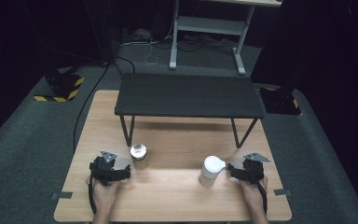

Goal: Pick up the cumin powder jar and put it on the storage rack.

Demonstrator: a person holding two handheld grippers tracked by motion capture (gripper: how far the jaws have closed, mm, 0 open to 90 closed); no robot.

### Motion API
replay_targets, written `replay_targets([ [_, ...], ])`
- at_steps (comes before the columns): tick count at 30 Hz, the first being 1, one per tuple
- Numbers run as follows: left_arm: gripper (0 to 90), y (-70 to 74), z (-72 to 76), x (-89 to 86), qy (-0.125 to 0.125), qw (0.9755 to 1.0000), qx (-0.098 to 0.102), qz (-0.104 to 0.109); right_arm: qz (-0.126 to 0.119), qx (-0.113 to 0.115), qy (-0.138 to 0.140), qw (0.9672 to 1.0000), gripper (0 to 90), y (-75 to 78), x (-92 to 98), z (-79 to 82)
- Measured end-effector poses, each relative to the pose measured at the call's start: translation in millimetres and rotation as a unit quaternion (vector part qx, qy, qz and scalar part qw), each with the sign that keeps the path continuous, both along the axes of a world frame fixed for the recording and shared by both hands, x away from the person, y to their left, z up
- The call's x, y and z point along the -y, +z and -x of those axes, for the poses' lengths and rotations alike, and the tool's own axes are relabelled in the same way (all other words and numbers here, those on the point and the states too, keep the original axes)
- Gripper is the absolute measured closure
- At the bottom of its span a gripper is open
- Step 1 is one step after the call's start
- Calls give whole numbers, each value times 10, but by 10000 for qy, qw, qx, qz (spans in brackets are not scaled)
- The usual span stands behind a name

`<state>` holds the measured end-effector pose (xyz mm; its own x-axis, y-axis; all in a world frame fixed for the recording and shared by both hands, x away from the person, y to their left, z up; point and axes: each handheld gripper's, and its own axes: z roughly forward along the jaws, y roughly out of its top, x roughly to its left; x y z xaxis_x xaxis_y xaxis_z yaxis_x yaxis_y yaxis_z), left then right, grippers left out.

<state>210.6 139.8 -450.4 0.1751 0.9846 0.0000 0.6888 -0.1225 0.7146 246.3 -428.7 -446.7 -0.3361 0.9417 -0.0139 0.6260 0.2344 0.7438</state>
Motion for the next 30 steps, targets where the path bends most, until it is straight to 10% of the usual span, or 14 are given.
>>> replay_targets([
  [30, 7, 13, 204, -108, -531, 9986, 9, 59, 20, -65, -83, 9999, 84, 10, -19, -22],
])
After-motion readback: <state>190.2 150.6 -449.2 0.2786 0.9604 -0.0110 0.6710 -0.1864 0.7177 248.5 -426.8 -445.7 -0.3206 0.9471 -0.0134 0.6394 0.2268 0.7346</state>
